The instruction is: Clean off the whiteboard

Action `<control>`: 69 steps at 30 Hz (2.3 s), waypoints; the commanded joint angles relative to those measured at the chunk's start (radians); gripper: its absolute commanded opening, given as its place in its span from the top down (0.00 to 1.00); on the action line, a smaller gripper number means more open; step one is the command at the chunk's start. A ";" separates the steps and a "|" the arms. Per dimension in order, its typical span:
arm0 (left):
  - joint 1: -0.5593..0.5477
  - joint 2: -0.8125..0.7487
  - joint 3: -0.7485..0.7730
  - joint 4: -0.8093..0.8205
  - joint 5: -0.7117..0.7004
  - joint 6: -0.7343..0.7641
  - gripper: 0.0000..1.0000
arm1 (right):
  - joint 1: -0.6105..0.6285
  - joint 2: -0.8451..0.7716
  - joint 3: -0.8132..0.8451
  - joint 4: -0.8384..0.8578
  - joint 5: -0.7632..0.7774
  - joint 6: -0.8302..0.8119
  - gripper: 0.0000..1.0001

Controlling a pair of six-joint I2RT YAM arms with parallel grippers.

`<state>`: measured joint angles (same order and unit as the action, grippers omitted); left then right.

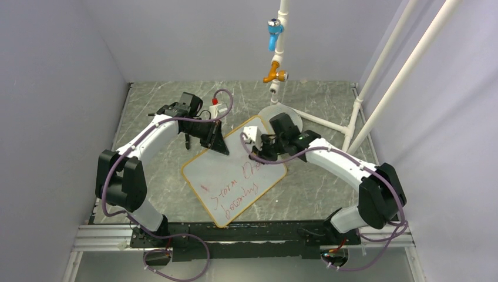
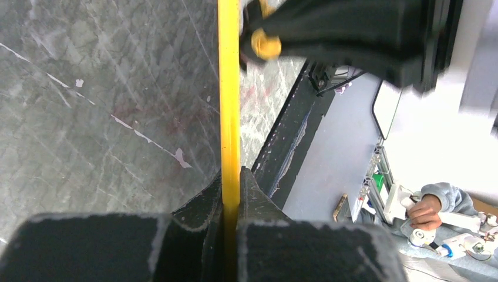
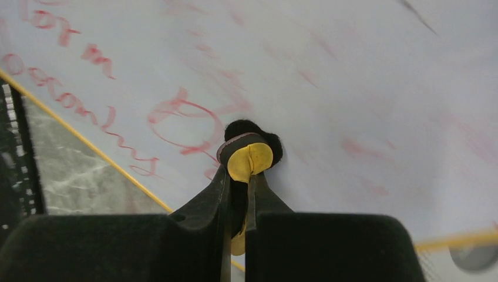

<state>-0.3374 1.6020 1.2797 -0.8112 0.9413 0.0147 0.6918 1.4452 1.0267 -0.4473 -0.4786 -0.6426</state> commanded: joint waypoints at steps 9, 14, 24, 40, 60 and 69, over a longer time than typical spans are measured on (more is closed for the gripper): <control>-0.006 -0.024 0.010 0.017 0.090 0.014 1.00 | -0.124 -0.049 -0.009 0.079 0.047 0.040 1.00; -0.006 -0.024 0.011 0.014 0.087 0.017 1.00 | 0.012 -0.010 0.010 0.037 0.021 -0.006 1.00; -0.006 -0.031 0.011 0.019 0.095 0.014 1.00 | -0.186 -0.051 0.002 0.202 0.241 0.175 1.00; -0.008 -0.031 0.010 0.017 0.088 0.014 1.00 | 0.000 -0.010 0.042 0.103 0.076 0.111 1.00; -0.008 -0.023 0.010 0.020 0.093 0.012 1.00 | 0.057 0.010 0.106 0.087 0.108 0.122 1.00; -0.008 -0.024 0.011 0.021 0.097 0.012 1.00 | -0.066 -0.002 0.113 0.143 0.231 0.169 1.00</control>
<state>-0.3336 1.6020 1.2797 -0.8074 0.9390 0.0078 0.7208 1.4628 1.1118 -0.3573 -0.3271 -0.4992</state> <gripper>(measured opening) 0.075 0.075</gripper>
